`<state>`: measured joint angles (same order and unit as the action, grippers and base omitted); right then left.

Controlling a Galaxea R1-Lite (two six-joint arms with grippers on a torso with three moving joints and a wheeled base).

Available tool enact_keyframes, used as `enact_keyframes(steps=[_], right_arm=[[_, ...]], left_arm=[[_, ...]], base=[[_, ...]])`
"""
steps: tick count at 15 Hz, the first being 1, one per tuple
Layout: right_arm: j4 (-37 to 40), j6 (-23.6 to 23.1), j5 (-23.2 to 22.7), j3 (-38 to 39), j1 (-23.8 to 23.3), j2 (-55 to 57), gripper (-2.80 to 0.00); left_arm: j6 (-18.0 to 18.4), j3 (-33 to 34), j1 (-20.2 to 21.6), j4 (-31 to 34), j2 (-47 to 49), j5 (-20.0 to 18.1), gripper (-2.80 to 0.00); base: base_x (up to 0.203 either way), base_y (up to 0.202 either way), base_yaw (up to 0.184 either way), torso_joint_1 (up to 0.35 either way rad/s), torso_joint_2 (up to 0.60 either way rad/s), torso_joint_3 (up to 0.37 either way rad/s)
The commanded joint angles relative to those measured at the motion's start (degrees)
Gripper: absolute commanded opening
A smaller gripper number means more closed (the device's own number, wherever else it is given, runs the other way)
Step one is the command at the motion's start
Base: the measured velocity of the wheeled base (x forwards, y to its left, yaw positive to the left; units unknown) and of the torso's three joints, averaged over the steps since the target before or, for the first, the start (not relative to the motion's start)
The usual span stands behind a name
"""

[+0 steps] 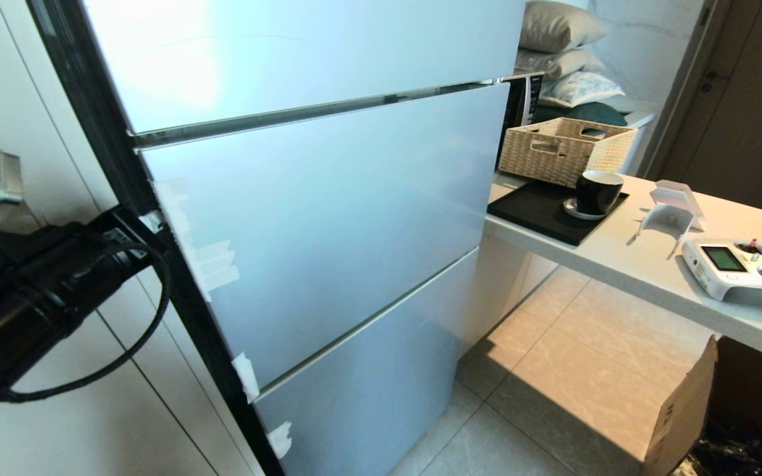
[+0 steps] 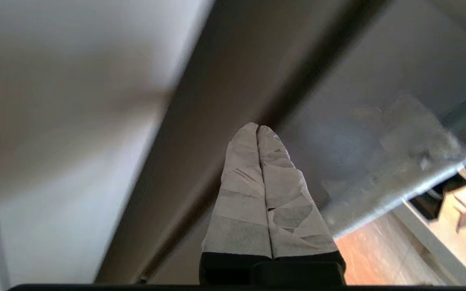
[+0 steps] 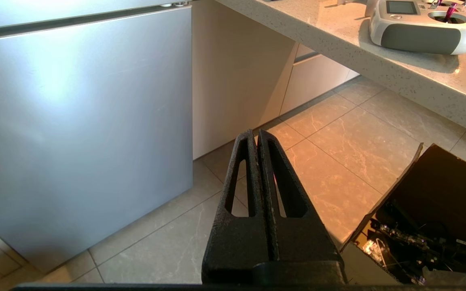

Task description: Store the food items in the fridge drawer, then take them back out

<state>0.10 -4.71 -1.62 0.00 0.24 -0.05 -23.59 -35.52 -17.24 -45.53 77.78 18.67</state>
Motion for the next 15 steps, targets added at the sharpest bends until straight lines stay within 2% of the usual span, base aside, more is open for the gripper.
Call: enact_keyframes(steps=[1, 4, 6, 15], right_arm=[[-0.01, -0.04, -0.04, 0.00, 0.02, 0.13, -2.80], [-0.01, -0.04, -0.05, 0.00, 0.02, 0.05, -2.80], [-0.01, -0.04, -0.05, 0.00, 0.02, 0.05, -2.80], [-0.01, -0.04, -0.01, 0.00, 0.02, 0.10, -2.80]], left_arm=[[-0.23, -0.98, -1.51, -0.29, 1.44, 0.22, -2.80], [-0.35, -1.12, -2.38, -1.02, 2.55, 0.22, -2.80], [-0.23, -0.70, -2.44, -4.69, 4.03, 0.10, -2.80], [0.11, 1.51, -5.82, -4.67, 2.00, 0.06, -2.80]], base=[[0.000, 0.000, 0.000, 0.000, 0.00, 0.000], [0.000, 0.000, 0.000, 0.000, 0.00, 0.000], [0.000, 0.000, 0.000, 0.000, 0.00, 0.000], [0.000, 0.000, 0.000, 0.000, 0.00, 0.000]])
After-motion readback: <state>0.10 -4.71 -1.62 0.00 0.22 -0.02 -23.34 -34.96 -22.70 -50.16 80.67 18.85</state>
